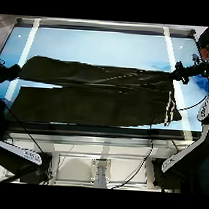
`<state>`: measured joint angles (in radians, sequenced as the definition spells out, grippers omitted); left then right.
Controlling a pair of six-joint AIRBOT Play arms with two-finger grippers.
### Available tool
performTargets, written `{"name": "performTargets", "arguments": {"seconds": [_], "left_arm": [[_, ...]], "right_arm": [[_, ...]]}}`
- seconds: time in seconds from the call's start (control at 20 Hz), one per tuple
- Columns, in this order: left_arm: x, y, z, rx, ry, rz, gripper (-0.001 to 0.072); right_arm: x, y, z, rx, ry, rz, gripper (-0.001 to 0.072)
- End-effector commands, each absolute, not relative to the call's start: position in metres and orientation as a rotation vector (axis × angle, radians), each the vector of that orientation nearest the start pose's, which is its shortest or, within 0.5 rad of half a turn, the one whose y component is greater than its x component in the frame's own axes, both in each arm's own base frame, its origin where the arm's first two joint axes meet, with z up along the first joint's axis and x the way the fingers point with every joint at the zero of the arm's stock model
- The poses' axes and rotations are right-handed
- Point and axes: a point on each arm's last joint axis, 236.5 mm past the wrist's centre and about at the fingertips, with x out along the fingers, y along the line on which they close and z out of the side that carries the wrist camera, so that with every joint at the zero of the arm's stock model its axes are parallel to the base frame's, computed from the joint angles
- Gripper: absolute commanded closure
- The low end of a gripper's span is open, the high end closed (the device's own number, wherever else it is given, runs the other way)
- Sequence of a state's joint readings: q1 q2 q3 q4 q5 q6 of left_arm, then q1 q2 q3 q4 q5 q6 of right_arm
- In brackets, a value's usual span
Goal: Fold the clothes and pants, and hang the long-sleeved shirts on hangers.
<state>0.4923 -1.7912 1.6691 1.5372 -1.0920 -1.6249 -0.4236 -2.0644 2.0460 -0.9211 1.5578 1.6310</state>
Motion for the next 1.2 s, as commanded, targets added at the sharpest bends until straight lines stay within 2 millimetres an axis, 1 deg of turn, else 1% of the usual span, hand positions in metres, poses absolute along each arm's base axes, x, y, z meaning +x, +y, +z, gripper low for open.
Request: {"name": "performTargets", "arguments": {"seconds": [0.0,0.05,0.15,0.2,0.25,0.3,0.35,0.4,0.45,0.5,0.55,0.6,0.65,0.7,0.75,0.8,0.85,0.9,1.0,1.05,1.15], "left_arm": [[0.433,0.265,-0.032,-0.259,1.270,0.541,0.0703],[0.435,0.264,-0.035,-0.260,1.269,0.535,0.0702],[0.439,0.261,-0.041,-0.258,1.272,0.526,0.0702],[0.441,0.260,-0.045,-0.256,1.273,0.523,0.0681],[0.442,0.258,-0.050,-0.258,1.280,0.517,0.0526],[0.444,0.256,-0.053,-0.259,1.284,0.512,0.0310],[0.445,0.253,-0.058,-0.265,1.291,0.504,0.0192],[0.447,0.249,-0.062,-0.285,1.291,0.492,0.0195],[0.453,0.244,-0.063,-0.307,1.276,0.478,0.0195],[0.461,0.237,-0.062,-0.345,1.247,0.456,0.0197],[0.471,0.230,-0.058,-0.385,1.208,0.434,0.0213],[0.482,0.225,-0.049,-0.421,1.157,0.414,0.0281],[0.491,0.221,-0.036,-0.445,1.105,0.400,0.0376],[0.498,0.221,-0.019,-0.452,1.051,0.392,0.0456],[0.500,0.222,0.000,-0.422,1.011,0.382,0.0532],[0.500,0.222,0.023,-0.354,0.980,0.351,0.0669],[0.497,0.222,0.046,-0.281,0.952,0.323,0.0699],[0.492,0.223,0.069,-0.223,0.924,0.312,0.0699],[0.481,0.223,0.123,-0.150,0.837,0.305,0.0700],[0.474,0.222,0.145,-0.118,0.801,0.305,0.0699],[0.461,0.216,0.178,-0.125,0.749,0.296,0.0700]], "right_arm": [[0.497,-0.067,-0.021,0.888,1.442,0.140,0.0686],[0.494,-0.066,-0.020,0.887,1.451,0.146,0.0686],[0.496,-0.064,-0.014,0.892,1.441,0.158,0.0685],[0.498,-0.062,-0.011,0.902,1.427,0.169,0.0682],[0.502,-0.060,-0.008,0.914,1.411,0.181,0.0664],[0.506,-0.056,-0.003,0.931,1.389,0.199,0.0663],[0.512,-0.051,0.002,0.956,1.363,0.223,0.0637],[0.518,-0.046,0.010,0.987,1.332,0.254,0.0549],[0.525,-0.041,0.018,1.018,1.299,0.285,0.0512],[0.531,-0.035,0.027,1.052,1.263,0.321,0.0509],[0.536,-0.031,0.035,1.081,1.233,0.350,0.0508],[0.541,-0.028,0.042,1.103,1.208,0.369,0.0509],[0.543,-0.026,0.047,1.105,1.188,0.394,0.0510],[0.544,-0.024,0.050,1.106,1.178,0.410,0.0517],[0.544,-0.024,0.051,1.098,1.174,0.417,0.0609],[0.544,-0.023,0.052,1.078,1.167,0.429,0.0687],[0.544,-0.021,0.053,1.067,1.162,0.434,0.0686],[0.547,-0.021,0.056,1.048,1.143,0.437,0.0687],[0.557,-0.020,0.065,0.994,1.079,0.437,0.0687],[0.562,-0.020,0.070,0.965,1.049,0.426,0.0687],[0.567,-0.027,0.077,0.880,1.011,0.369,0.0688]]}}
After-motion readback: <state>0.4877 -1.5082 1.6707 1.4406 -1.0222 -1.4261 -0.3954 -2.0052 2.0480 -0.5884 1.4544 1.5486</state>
